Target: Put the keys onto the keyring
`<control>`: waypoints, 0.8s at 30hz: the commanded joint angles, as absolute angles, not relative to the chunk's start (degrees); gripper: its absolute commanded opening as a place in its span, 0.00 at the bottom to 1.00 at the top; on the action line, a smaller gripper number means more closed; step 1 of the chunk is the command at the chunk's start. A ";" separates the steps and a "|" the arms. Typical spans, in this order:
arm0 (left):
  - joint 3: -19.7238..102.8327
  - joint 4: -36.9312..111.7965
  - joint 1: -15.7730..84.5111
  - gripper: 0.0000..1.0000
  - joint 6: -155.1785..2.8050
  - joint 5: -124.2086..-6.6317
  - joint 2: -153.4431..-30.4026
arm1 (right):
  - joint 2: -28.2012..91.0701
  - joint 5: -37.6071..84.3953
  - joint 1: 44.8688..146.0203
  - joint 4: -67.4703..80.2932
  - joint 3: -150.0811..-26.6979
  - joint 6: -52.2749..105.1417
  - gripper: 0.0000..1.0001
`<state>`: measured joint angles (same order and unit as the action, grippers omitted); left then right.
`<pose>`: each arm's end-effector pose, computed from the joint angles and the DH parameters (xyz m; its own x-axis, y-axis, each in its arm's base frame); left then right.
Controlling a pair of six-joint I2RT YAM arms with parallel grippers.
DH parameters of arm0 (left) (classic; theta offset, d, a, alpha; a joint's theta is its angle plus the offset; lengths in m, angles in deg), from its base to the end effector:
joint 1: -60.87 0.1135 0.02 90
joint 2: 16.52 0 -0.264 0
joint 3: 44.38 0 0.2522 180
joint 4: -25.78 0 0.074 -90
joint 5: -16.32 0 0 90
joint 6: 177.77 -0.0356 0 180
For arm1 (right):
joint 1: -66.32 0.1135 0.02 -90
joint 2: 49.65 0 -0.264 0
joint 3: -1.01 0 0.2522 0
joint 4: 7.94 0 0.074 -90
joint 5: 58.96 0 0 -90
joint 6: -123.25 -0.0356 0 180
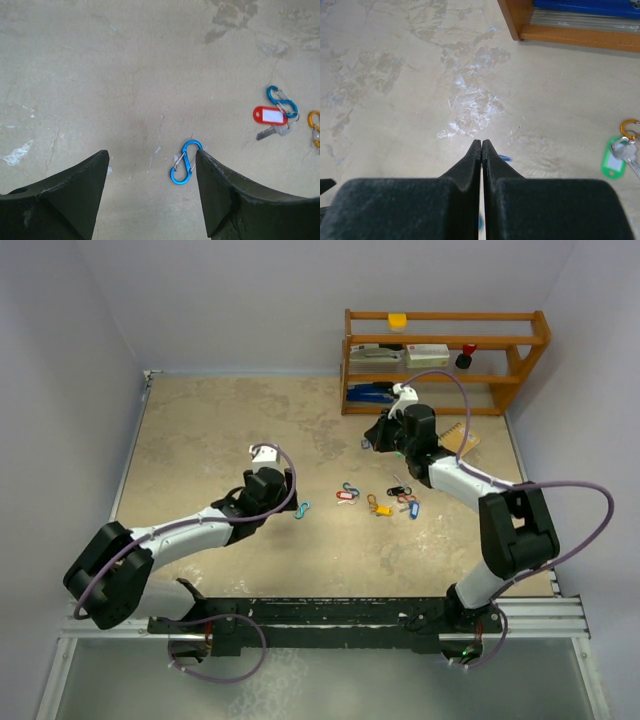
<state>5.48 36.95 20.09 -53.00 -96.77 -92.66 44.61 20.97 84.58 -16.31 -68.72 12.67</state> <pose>0.2118 -0.1642 0.1932 -0.5864 -0.1870 -0.7881 0.0373 0.9657 -0.2568 0.3530 0.1230 0.2417 -0.4119 0.2285 -0.8821 -0.3452 0.8567 0.3832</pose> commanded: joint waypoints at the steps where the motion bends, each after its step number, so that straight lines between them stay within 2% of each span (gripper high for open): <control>1: 4.81 33.74 17.70 0.67 -54.70 -95.53 -94.44 | 38.08 20.64 84.80 -17.13 -66.25 13.12 0.00; 9: 5.23 32.39 13.85 0.67 -55.75 -97.79 -99.37 | 33.65 20.84 85.74 -15.63 -62.44 13.48 0.00; 24: 7.19 29.73 12.89 0.61 -57.26 -100.27 -106.36 | 31.41 20.84 86.01 -15.06 -60.27 13.91 0.00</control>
<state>5.31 32.60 13.38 -56.13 -98.70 -104.85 34.05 20.99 85.80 -13.73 -60.96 12.93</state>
